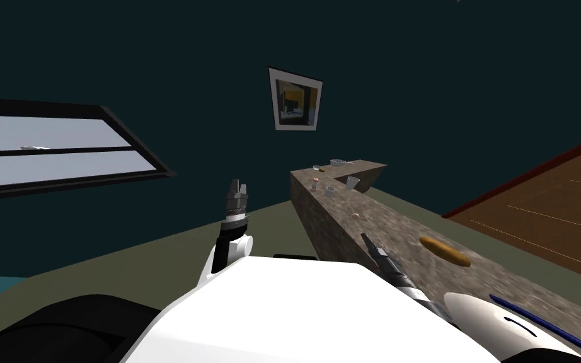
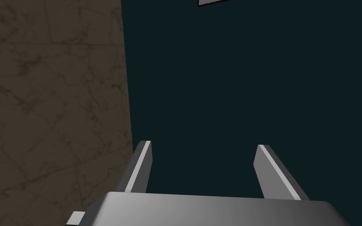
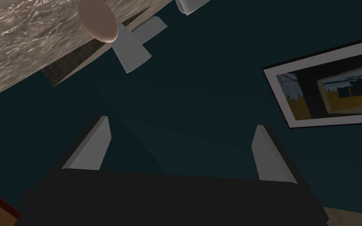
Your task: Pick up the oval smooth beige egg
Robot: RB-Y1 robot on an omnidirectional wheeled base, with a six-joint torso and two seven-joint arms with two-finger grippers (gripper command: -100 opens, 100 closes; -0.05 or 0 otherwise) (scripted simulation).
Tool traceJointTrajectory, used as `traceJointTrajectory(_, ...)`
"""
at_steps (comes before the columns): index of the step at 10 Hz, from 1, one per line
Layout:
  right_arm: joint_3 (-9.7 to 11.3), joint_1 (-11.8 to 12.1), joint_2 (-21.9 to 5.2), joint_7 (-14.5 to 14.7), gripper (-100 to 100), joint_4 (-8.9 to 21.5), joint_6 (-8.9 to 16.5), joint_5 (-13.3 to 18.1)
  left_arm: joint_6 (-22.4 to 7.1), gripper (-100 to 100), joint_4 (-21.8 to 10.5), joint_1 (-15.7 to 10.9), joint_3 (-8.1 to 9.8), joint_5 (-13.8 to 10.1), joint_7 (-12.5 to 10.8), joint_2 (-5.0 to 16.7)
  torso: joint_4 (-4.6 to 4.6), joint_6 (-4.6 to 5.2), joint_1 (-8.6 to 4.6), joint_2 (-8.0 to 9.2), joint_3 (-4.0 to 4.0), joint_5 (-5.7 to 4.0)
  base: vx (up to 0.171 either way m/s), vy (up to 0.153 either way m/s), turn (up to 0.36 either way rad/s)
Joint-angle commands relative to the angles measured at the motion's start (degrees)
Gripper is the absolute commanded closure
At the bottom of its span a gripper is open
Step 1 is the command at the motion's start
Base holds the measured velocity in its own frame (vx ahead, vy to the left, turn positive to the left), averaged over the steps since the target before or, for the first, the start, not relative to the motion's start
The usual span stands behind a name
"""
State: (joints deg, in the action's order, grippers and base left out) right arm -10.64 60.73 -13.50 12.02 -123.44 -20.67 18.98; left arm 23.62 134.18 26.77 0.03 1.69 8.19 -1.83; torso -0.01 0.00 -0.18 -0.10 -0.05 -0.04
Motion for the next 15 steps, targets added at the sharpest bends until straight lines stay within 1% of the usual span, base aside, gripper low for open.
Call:
traceJointTrajectory(1, -0.89, 2.86, -1.28, 0.71, -100, 0.91, 1.29, 2.86, 0.0, 0, 0.0, 0.0, 0.0, 0.0, 0.0, 0.0, 0.0, 0.0, 0.0, 0.0, 0.0, 0.0, 0.029, -0.024, 0.231)
traceJointTrajectory(2, -0.89, 3.31, -1.28, 0.71, -100, 0.91, 1.29, 2.86, 0.0, 0, 0.0, 0.0, 0.0, 0.0, 0.0, 0.0, -0.01, -0.01, -0.03, -0.05, -0.03, -0.01, 0.023, -0.029, 0.087)
traceJointTrajectory(5, -2.67, 8.9, -4.77, 2.03, -100, 2.6, 4.12, 8.04, 0.0, 0, 0.0, 0.01, 0.0, 0.0, 0.0, 0.0, -0.03, 0.0, -0.05, -0.14, -0.08, -0.01, 0.052, -0.029, 0.179)
traceJointTrajectory(7, -3.74, 12.04, -7.53, 2.98, -100, 3.64, 5.92, 11.59, 0.0, 0, 0.0, 0.01, 0.01, 0.0, 0.0, 0.0, -0.07, 0.01, -0.08, -0.3, -0.17, -0.01, 0.106, -0.041, 0.175)
traceJointTrajectory(8, -3.74, 12.04, -7.53, 2.98, -100, 3.64, 5.92, 12.06, 0.0, 0, 0.0, 0.01, 0.01, 0.0, 0.0, 0.0, -0.08, -0.02, -0.11, -0.41, -0.23, -0.03, 0.078, -0.032, 0.083)
traceJointTrajectory(11, -5.06, 15.75, -12.05, 4.47, -100, 4.95, 8.31, 17.0, 0.0, 0, 0.0, 0.01, 0.01, 0.0, 0.0, 0.0, -0.08, 0.0, -0.05, -0.37, -0.21, -0.01, 0.099, -0.035, 0.131)
traceJointTrajectory(13, -5.68, 17.57, -15.07, 5.45, -100, 5.64, 9.66, 19.91, 0.0, 0, 0.01, 0.02, 0.01, 0.0, 0.0, 0.0, -0.11, 0.0, -0.09, -0.47, -0.28, -0.02, 0.13, -0.047, 0.114)
traceJointTrajectory(15, -6.11, 18.91, -17.83, 6.39, -100, 6.19, 10.77, 22.46, 0.0, 0, 0.01, 0.02, 0.01, 0.0, 0.0, 0.0, -0.14, 0.0, -0.06, -0.62, -0.36, -0.02, 0.168, -0.05, 0.092)
